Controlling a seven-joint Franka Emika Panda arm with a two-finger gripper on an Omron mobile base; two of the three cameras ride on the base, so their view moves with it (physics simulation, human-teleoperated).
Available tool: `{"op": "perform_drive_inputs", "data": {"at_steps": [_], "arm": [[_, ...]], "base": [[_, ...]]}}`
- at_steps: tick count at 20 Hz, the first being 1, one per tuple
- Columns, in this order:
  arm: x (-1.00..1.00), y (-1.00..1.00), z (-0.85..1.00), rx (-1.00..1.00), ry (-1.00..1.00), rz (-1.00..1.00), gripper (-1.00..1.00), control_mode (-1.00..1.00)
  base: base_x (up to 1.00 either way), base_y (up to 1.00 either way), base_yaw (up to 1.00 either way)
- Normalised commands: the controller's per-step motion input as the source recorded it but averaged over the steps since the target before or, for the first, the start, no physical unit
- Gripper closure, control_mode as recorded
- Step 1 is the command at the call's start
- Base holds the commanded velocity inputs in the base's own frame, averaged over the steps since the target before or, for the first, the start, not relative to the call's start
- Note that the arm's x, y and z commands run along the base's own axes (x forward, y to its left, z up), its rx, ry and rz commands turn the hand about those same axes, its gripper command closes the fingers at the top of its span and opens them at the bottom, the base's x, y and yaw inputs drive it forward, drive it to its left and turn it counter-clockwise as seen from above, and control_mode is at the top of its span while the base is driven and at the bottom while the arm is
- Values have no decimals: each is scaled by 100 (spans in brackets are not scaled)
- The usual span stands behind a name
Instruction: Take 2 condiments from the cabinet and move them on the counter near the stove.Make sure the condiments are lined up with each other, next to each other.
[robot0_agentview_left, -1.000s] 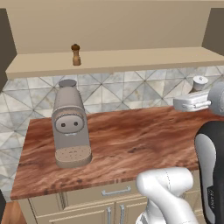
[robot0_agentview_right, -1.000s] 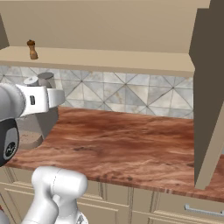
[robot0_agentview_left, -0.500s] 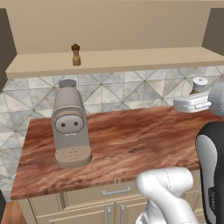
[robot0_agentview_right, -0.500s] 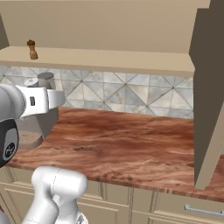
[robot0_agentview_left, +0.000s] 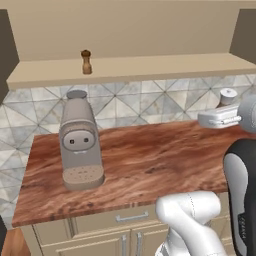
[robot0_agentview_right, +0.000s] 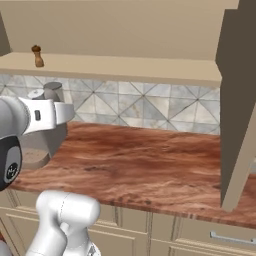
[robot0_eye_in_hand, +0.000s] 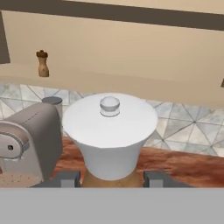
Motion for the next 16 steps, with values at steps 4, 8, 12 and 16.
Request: {"op": "perform_drive_inputs", "data": {"at_steps": [4, 8, 12, 16], "arm": [[0, 0, 0, 0, 0, 0, 100, 100], [0, 0, 0, 0, 0, 0, 100, 100], [0, 0, 0, 0, 0, 0, 100, 100], [0, 0, 0, 0, 0, 0, 100, 100]], "base": [[-72, -34, -3], [-56, -42, -5], [-20, -74, -9], [-31, -89, -10]]}}
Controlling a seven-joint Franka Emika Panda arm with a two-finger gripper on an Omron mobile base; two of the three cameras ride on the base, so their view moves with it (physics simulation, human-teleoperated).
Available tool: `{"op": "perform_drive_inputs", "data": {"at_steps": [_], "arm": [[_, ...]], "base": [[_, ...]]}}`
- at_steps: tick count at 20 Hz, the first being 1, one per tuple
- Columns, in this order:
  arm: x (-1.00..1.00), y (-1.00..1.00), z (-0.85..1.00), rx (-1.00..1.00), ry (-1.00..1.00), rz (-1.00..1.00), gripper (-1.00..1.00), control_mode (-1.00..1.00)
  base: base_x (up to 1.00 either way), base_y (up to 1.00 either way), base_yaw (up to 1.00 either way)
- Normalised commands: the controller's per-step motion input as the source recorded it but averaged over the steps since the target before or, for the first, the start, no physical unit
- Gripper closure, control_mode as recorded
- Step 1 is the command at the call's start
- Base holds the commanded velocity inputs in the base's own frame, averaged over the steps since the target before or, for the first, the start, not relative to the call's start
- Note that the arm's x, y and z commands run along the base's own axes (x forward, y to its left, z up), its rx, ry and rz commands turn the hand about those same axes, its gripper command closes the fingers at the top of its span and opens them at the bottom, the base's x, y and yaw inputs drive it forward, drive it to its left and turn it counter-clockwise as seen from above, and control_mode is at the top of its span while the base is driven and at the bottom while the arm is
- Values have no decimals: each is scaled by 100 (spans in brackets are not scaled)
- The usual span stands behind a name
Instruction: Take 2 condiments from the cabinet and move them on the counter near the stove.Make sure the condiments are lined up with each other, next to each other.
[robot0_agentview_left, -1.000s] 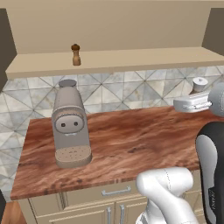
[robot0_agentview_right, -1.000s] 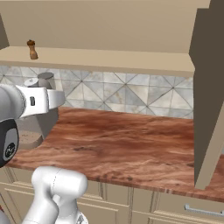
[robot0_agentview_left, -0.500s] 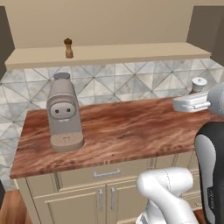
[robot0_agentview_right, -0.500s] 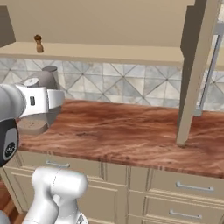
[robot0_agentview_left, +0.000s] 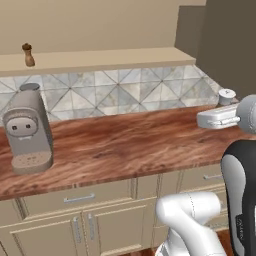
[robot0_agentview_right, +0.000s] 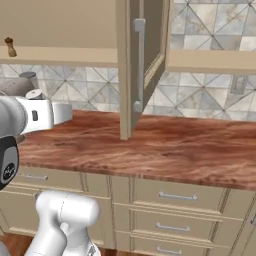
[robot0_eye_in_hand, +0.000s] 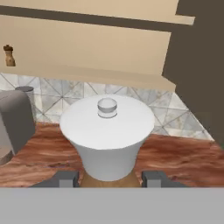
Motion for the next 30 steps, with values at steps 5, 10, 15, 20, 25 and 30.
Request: {"op": "perform_drive_inputs", "data": {"at_steps": [5, 10, 15, 20, 25, 30], "arm": [[0, 0, 0, 0, 0, 0, 100, 100], [0, 0, 0, 0, 0, 0, 100, 100], [0, 0, 0, 0, 0, 0, 100, 100], [0, 0, 0, 0, 0, 0, 100, 100], [0, 0, 0, 0, 0, 0, 100, 100], [0, 0, 0, 0, 0, 0, 100, 100]], "base": [[-40, -97, -10], [-39, -86, -7], [-8, -80, -4], [0, -71, -2], [0, -57, 0], [7, -50, 0]]}}
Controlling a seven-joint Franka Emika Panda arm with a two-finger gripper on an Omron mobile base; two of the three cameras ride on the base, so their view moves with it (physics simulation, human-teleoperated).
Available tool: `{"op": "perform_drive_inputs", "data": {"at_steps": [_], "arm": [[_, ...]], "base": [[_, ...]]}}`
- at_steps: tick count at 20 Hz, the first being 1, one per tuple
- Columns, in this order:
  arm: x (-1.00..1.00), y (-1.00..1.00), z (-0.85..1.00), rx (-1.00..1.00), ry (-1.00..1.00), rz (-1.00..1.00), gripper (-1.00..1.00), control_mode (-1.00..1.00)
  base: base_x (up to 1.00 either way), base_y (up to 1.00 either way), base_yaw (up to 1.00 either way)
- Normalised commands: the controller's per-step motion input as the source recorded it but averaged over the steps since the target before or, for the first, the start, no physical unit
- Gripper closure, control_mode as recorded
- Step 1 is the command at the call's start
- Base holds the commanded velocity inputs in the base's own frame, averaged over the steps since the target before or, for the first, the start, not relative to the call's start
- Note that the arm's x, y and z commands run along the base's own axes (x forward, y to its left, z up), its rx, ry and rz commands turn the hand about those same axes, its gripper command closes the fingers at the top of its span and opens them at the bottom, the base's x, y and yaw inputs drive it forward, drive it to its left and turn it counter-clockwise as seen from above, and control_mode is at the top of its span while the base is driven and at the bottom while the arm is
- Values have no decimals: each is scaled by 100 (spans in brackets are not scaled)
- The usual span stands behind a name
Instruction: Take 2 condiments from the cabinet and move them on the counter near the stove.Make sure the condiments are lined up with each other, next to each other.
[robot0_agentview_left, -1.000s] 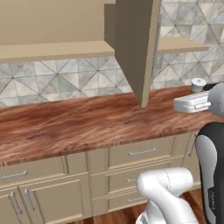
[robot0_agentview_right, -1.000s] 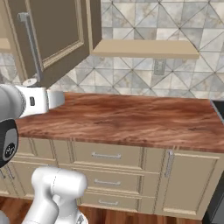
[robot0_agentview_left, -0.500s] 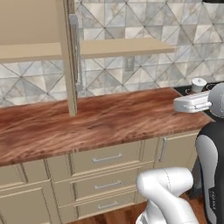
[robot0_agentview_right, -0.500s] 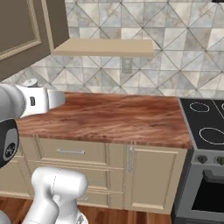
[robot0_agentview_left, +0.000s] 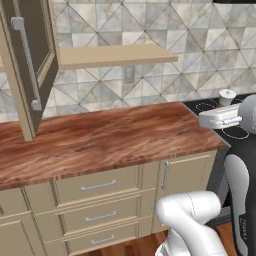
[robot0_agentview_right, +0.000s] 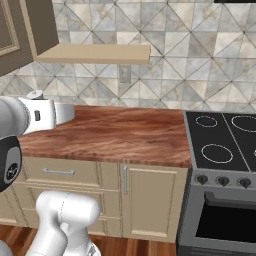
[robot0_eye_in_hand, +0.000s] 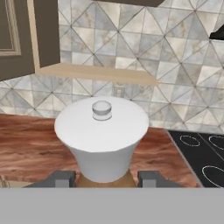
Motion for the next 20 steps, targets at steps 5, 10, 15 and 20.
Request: {"op": "perform_drive_inputs", "data": {"at_steps": [5, 10, 15, 20], "arm": [[0, 0, 0, 0, 0, 0, 100, 100], [0, 0, 0, 0, 0, 0, 100, 100], [0, 0, 0, 0, 0, 0, 100, 100], [0, 0, 0, 0, 0, 0, 100, 100]], "base": [[20, -42, 0], [22, -38, 0], [31, -33, 0], [44, -28, 0]]}}
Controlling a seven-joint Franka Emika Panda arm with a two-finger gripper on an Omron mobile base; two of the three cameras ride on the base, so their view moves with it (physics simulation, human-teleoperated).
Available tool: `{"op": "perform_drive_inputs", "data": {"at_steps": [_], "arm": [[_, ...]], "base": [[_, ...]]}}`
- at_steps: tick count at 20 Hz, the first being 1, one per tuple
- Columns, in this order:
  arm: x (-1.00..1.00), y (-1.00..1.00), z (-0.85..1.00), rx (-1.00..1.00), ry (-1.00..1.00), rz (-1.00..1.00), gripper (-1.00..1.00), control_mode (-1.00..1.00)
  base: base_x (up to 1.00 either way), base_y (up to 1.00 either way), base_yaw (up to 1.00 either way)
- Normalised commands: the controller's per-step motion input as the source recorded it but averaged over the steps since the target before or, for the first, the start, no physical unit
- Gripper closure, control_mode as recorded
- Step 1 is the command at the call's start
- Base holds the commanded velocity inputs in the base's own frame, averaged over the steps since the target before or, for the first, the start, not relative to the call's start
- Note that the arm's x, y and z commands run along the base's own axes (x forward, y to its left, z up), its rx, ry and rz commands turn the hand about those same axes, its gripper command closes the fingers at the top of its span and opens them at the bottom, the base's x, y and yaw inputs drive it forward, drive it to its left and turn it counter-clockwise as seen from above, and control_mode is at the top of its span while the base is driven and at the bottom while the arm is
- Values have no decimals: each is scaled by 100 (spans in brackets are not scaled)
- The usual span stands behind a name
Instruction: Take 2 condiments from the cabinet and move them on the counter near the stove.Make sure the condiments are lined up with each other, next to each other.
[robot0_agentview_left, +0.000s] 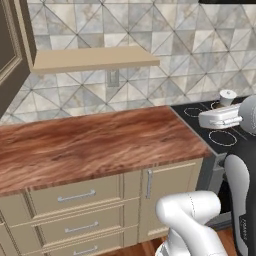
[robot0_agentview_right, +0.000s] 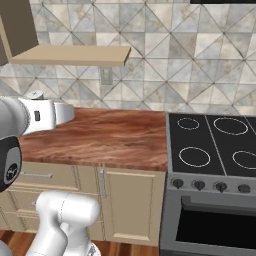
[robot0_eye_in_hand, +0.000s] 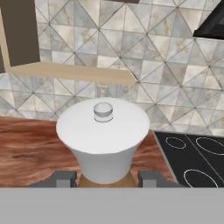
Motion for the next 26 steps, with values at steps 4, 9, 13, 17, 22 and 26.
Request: {"op": "perform_drive_inputs", "data": {"at_steps": [4, 9, 13, 17, 22, 26], "arm": [[0, 0, 0, 0, 0, 0, 100, 100], [0, 0, 0, 0, 0, 0, 100, 100], [0, 0, 0, 0, 0, 0, 100, 100], [0, 0, 0, 0, 0, 0, 100, 100], [0, 0, 0, 0, 0, 0, 100, 100], [0, 0, 0, 0, 0, 0, 100, 100]], "base": [[47, -28, 0], [41, -25, -1], [29, -28, -1], [29, -30, -1], [36, -33, -1], [39, -33, 0]]}}
